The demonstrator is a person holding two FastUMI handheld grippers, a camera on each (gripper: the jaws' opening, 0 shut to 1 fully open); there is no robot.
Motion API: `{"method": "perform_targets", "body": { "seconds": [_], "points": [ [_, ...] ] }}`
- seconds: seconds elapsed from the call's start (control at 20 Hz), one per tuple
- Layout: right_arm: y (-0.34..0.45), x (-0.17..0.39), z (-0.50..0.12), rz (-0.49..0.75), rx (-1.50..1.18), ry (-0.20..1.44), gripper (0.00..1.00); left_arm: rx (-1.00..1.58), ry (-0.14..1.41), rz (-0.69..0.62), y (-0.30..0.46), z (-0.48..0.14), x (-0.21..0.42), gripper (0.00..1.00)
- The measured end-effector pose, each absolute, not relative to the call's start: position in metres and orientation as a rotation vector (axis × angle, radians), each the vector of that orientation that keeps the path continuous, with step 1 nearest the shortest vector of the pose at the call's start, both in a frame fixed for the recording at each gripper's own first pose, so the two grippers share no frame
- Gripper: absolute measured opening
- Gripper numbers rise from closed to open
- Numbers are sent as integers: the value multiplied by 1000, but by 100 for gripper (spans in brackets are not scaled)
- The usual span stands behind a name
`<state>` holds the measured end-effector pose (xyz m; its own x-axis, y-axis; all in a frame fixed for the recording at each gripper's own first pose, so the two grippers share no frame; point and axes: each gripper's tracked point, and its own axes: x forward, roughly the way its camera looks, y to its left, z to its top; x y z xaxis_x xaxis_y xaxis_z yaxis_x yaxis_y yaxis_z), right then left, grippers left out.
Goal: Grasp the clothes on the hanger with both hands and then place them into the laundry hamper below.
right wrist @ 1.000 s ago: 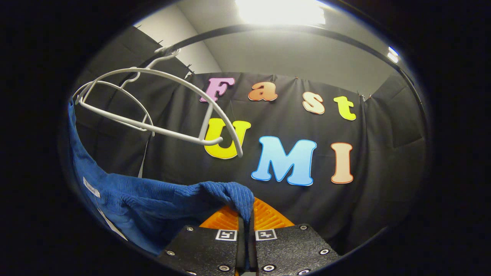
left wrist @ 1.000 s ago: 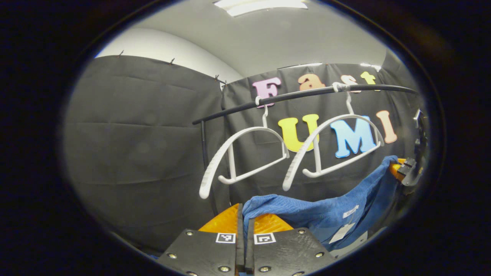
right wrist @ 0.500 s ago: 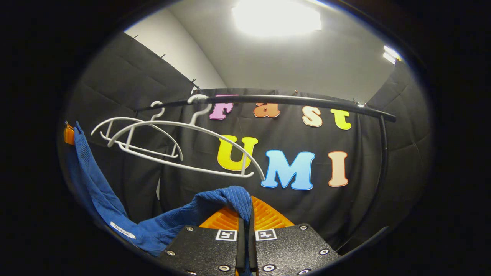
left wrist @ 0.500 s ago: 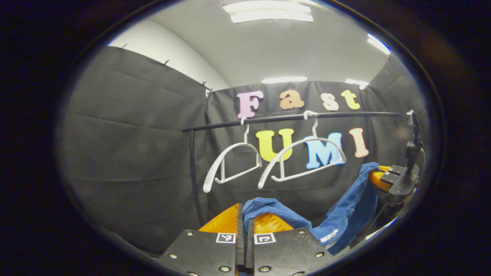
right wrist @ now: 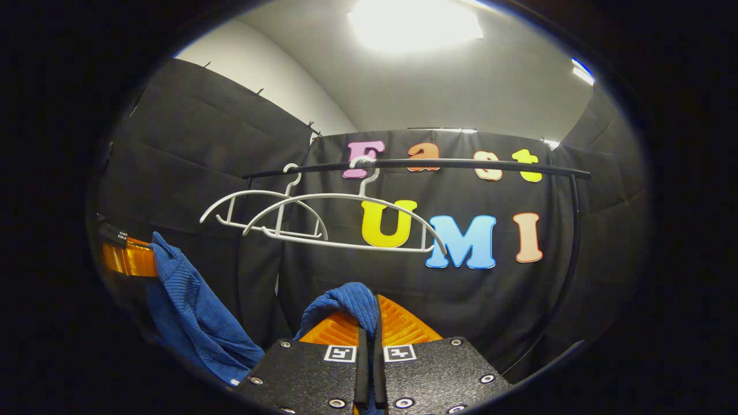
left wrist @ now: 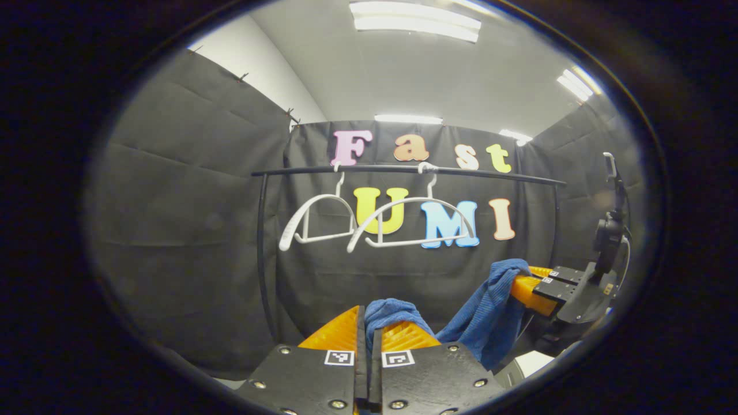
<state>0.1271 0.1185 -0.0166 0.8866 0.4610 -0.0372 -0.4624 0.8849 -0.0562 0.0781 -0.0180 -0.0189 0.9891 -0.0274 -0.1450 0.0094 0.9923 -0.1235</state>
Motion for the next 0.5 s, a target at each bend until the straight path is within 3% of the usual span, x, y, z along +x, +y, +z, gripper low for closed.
{"method": "perform_targets", "body": {
  "seconds": [0.5],
  "points": [
    [151, 63, -143, 583, -55, 315, 3, -70, 347, -22, -24, -159, 50, 1]
  ]
}}
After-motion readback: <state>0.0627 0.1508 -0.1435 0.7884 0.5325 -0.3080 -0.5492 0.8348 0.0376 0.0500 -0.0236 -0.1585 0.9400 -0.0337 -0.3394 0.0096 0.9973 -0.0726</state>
